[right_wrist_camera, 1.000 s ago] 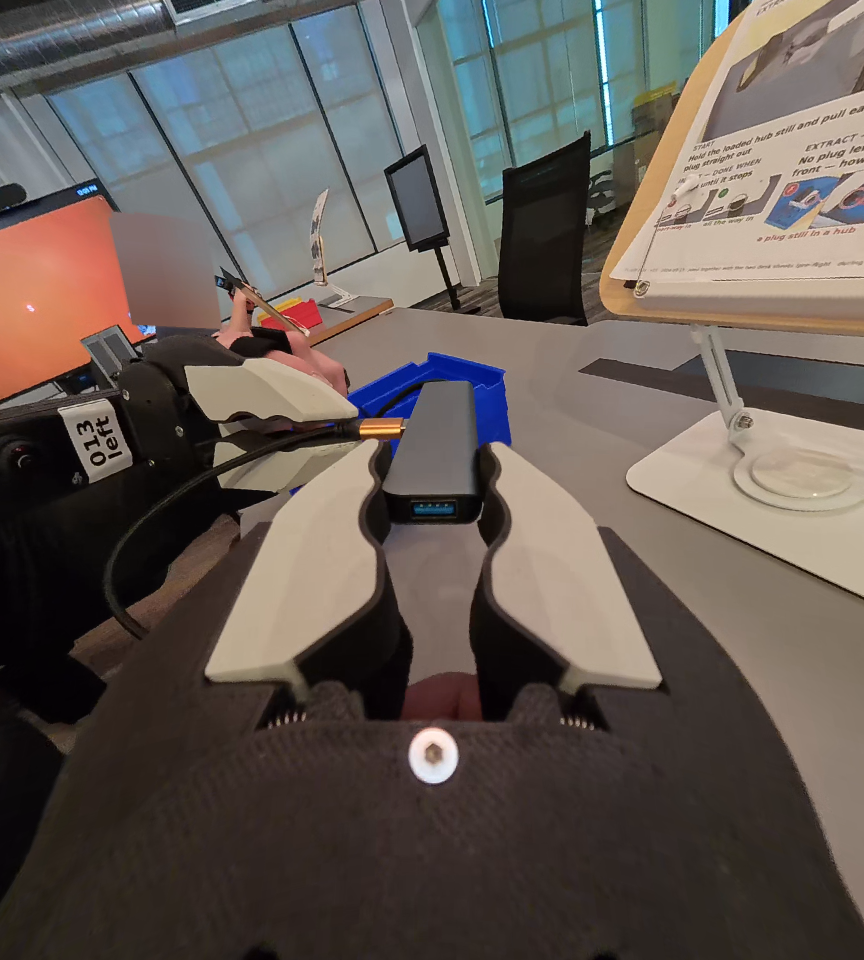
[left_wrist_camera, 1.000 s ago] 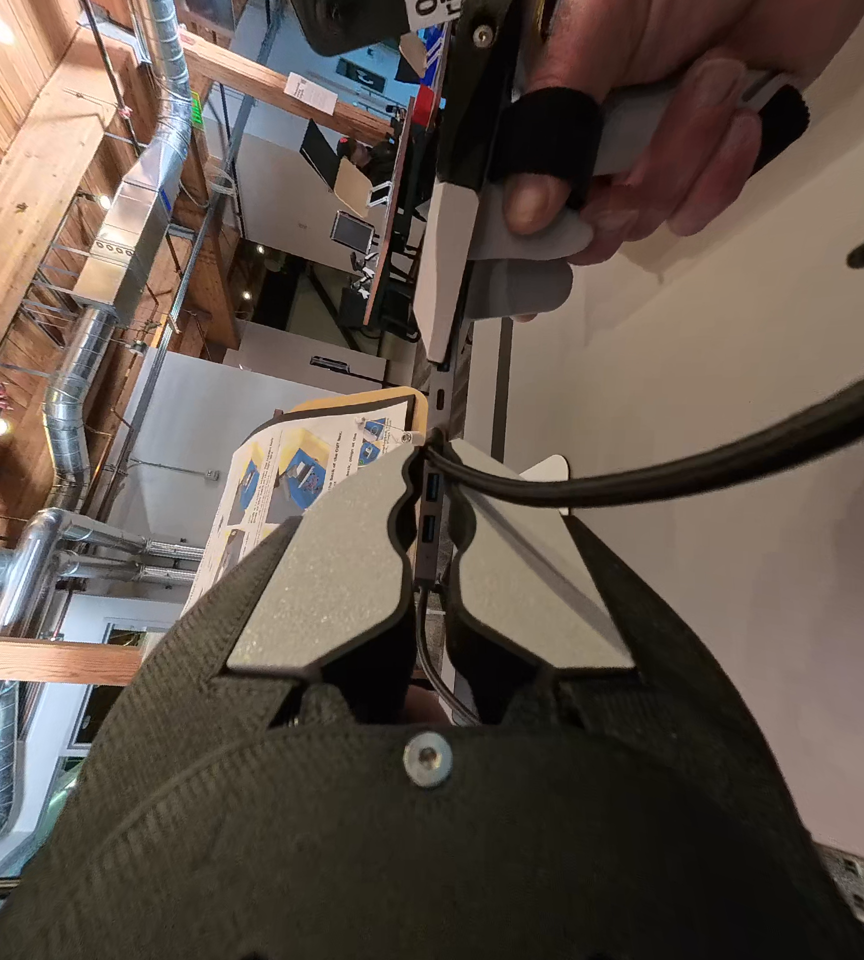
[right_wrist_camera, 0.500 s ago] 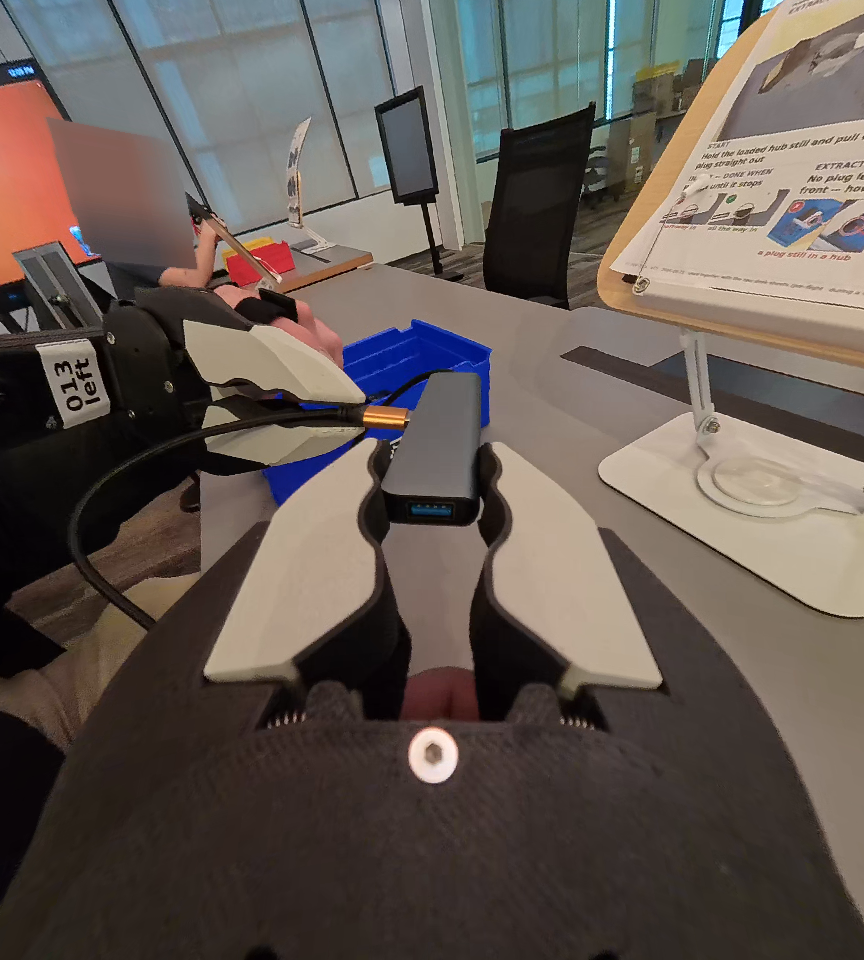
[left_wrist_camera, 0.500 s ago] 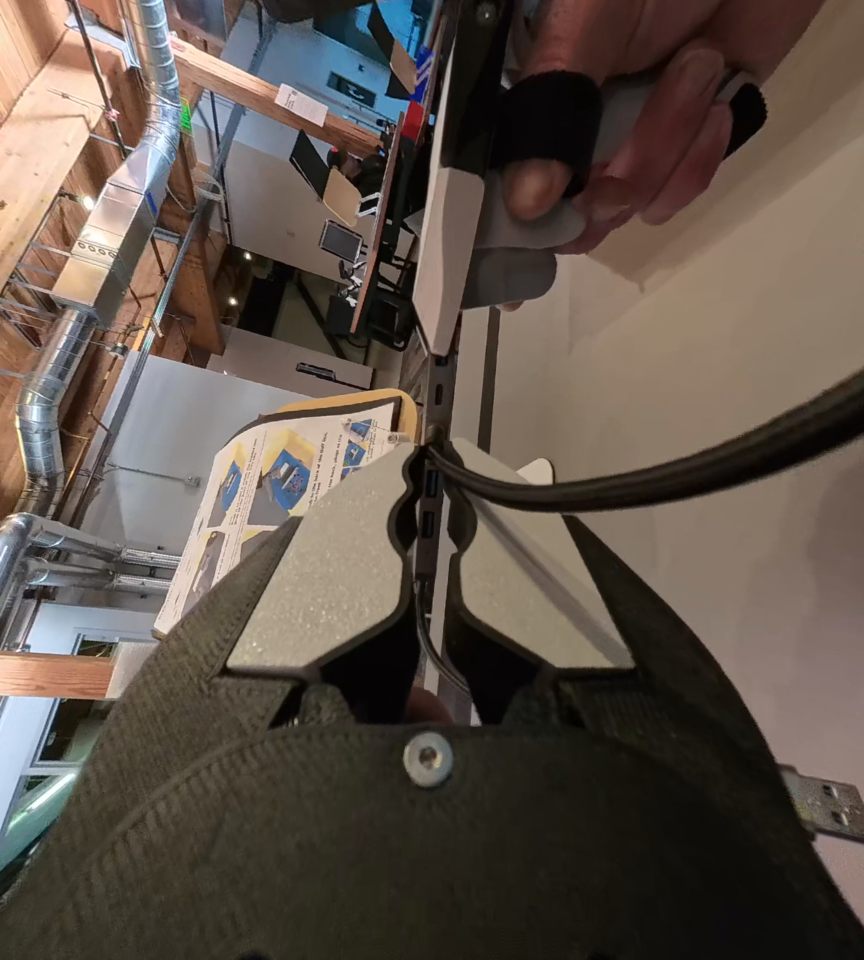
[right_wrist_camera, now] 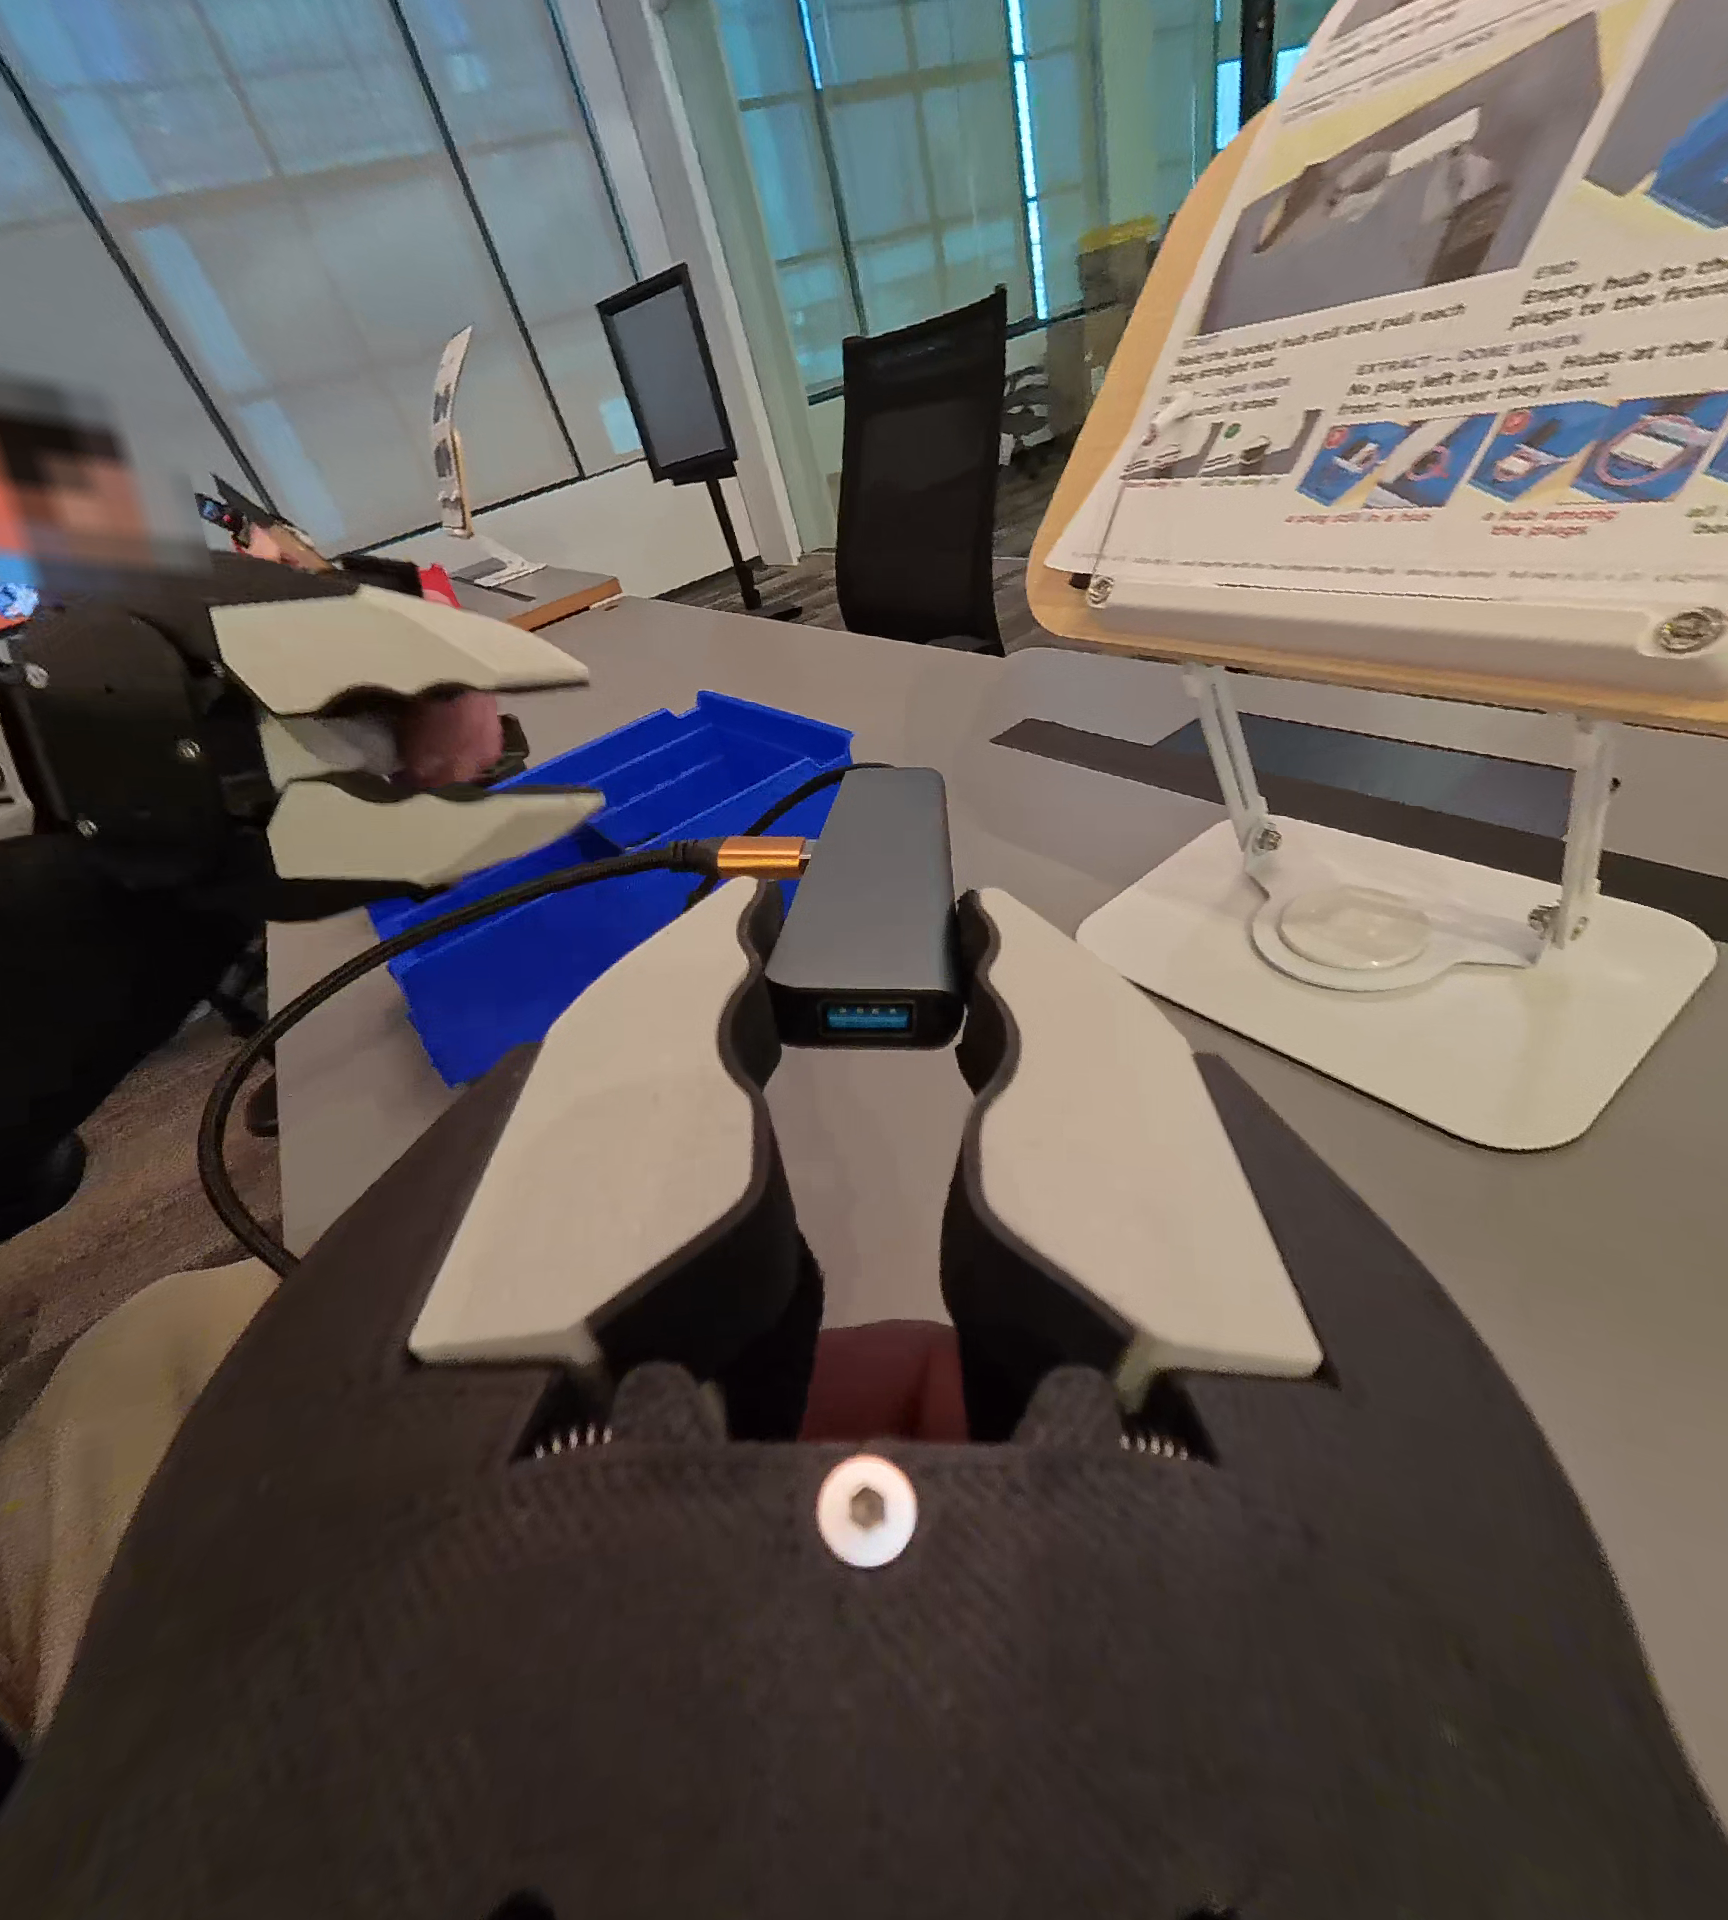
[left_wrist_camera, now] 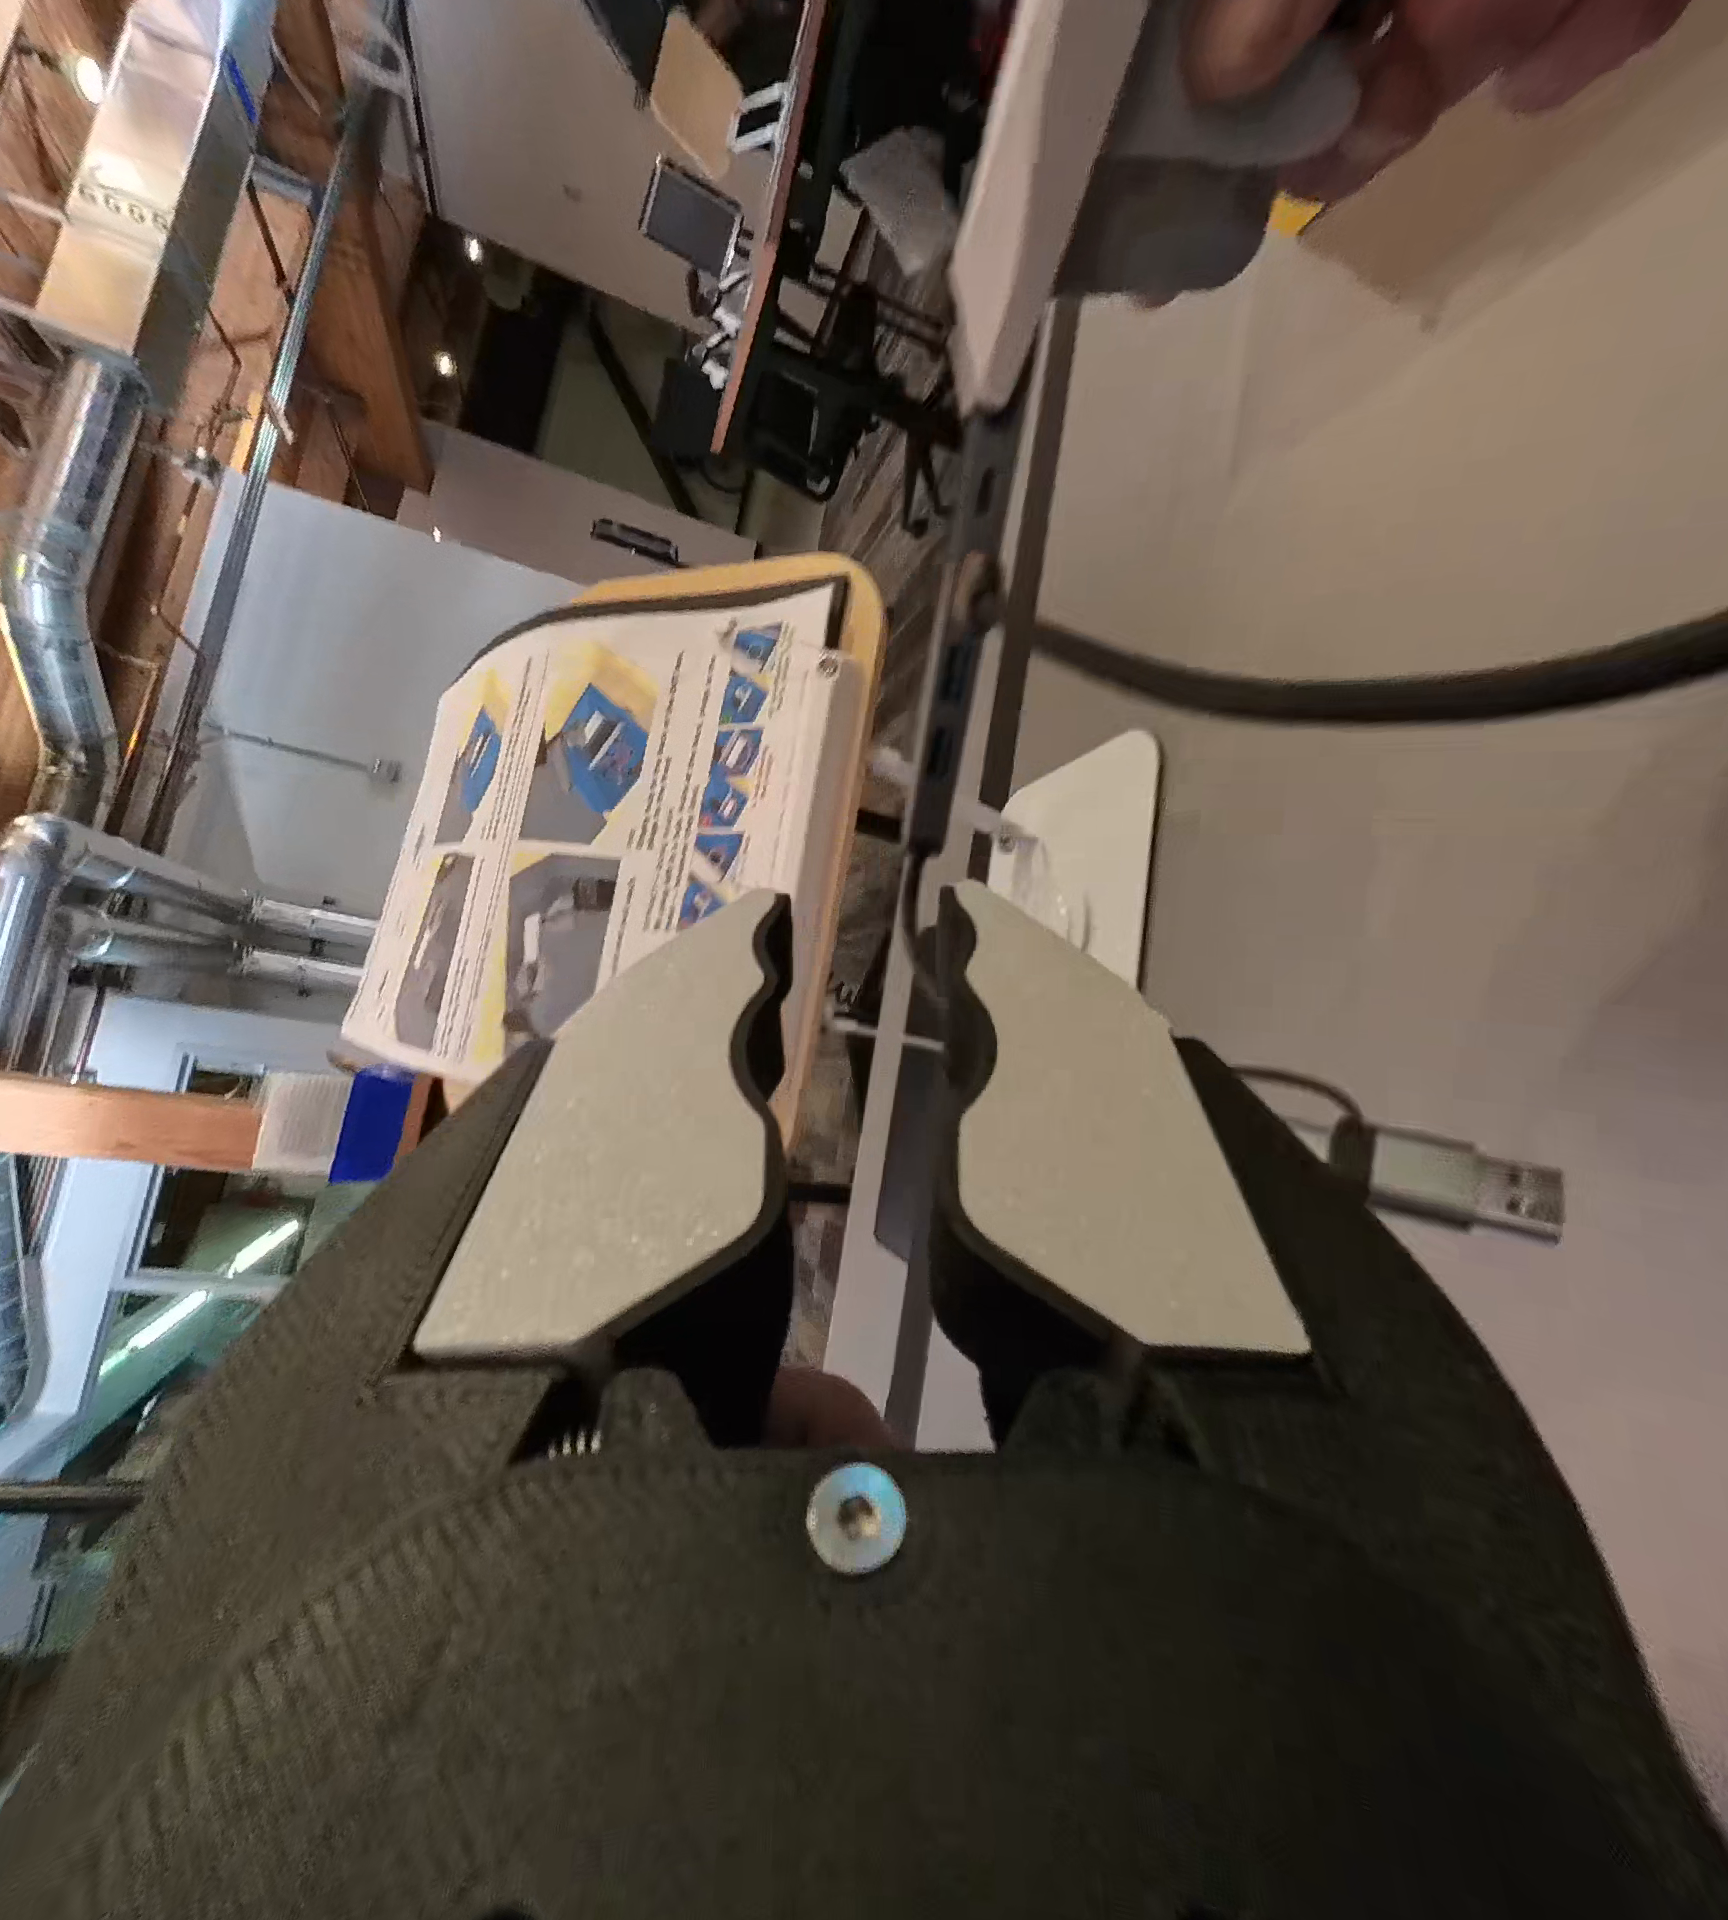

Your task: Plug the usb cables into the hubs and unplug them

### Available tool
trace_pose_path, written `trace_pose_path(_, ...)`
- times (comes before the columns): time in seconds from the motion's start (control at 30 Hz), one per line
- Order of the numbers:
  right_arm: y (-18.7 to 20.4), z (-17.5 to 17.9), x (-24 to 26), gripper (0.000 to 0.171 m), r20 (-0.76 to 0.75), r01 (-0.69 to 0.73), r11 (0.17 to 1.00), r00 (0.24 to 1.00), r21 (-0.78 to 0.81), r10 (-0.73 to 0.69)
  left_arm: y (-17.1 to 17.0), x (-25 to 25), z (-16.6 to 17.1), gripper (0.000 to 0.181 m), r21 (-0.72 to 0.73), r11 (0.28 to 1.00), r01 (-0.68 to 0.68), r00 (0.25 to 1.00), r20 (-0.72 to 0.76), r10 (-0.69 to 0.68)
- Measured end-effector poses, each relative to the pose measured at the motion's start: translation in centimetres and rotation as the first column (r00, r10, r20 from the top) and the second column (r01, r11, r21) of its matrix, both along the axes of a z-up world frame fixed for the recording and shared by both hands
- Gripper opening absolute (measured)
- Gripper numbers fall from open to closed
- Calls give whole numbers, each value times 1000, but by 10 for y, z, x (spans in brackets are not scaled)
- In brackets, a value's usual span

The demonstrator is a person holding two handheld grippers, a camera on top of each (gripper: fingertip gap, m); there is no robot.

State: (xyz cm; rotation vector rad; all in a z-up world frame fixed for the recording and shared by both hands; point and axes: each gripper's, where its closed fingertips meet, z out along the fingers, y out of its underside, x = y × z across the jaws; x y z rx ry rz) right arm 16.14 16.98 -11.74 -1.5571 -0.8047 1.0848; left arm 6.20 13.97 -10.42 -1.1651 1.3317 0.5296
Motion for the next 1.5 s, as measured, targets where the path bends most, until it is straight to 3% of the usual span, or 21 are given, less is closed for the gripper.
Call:
trace_pose_path(0.07, 2, -3, 1, 32, 3, 3, 1000, 1000, -6, -3, 1, -16, 7, 25, -6, 999, -41, 999, 19, 41)
trace_pose_path(0.13, 4, -6, 2, 32, 5, 14, 1000, 1000, -12, -14, 0, -31, 15, 7, 2, 997, -75, 997, 34, 75)
trace_pose_path(0.2, 5, -8, 2, 32, 10, 15, 1000, 1000, -16, -15, -3, -46, 20, 0, -7, 993, -115, 992, 51, 116)
trace_pose_path(0.4, 8, -13, 2, 32, 14, 19, 1000, 1000, -23, -19, -14, -75, 35, 0, 13, 982, -187, 975, 125, 184)
trace_pose_path(0.5, 8, -15, 2, 32, 22, 18, 1000, 1000, -19, -17, -20, -75, 43, 0, -30, 989, -147, 973, 175, 150)
trace_pose_path(0.73, 8, -14, 2, 32, 21, 17, 1000, 1000, -13, -17, -23, -92, 73, 1, -12, 981, -195, 932, 308, 189)
trace_pose_path(0.93, 10, -14, 5, 32, 18, 27, 1000, 999, -12, -27, -15, -131, 77, 65, -71, 934, -350, 887, 294, 355)
trace_pose_path(1.17, 13, -17, 8, 32, 19, 36, 999, 999, -20, -36, -33, -168, 42, 53, -201, 889, -412, 879, 168, 446)
trace_pose_path(1.33, 13, -20, 6, 32, 29, 41, 999, 999, -19, -40, -52, -220, -26, 49, -418, 745, -520, 832, -51, 552)
trace_pose_path(1.5, 14, -22, 6, 32, 40, 46, 999, 998, -17, -45, -69, -253, -86, 39, -604, 615, -507, 822, -125, 555)
